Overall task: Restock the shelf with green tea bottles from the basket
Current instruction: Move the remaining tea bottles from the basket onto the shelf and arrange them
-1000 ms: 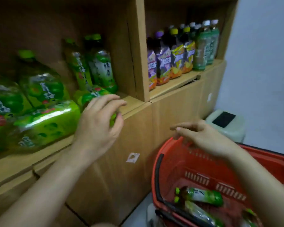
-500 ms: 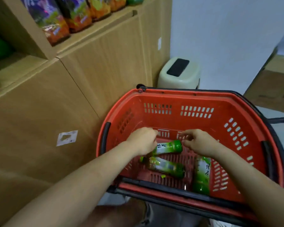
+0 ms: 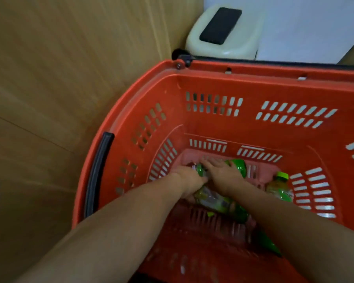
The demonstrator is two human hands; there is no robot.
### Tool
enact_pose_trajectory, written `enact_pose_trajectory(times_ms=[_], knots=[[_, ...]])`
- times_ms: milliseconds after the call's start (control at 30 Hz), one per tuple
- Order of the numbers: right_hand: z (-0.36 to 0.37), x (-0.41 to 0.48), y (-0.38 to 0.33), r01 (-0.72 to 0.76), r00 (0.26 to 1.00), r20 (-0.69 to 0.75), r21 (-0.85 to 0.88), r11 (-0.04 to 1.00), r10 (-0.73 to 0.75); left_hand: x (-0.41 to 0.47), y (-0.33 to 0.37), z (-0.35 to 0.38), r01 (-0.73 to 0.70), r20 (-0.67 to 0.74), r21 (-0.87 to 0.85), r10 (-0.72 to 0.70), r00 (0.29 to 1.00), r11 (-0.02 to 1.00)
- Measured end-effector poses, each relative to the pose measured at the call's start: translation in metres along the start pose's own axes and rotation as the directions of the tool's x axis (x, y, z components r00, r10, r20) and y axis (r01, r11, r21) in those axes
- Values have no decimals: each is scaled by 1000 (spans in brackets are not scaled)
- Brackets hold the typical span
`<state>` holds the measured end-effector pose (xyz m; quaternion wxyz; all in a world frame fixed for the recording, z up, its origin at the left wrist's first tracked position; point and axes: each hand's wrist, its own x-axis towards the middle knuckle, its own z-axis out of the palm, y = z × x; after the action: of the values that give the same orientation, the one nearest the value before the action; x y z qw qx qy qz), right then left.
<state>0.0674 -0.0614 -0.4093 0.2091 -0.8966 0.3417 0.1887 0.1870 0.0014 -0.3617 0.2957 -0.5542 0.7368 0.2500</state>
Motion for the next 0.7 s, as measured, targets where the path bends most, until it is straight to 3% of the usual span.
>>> enact_pose_trajectory(times_ms=[200, 333, 433, 567, 700], knots=[[8, 19, 26, -125, 990, -68, -48, 991, 122, 24, 18, 21, 47, 62, 108, -54, 997, 993], [9, 15, 33, -174, 984, -38, -38, 984, 173, 20, 16, 35, 42, 129, -50, -35, 991, 998], [-7, 2, 43, -200, 980, 15, 137, 970, 200, 4, 4, 22, 102, 122, -130, -86, 989, 986], [-45, -22, 45, -167, 985, 67, 222, 961, 156, -32, -5, -22, 174, 7, -70, -174, 985, 982], [-98, -61, 21, -140, 990, 32, 326, 935, 137, -105, -1, -76, 289, -209, -77, -299, 931, 954]])
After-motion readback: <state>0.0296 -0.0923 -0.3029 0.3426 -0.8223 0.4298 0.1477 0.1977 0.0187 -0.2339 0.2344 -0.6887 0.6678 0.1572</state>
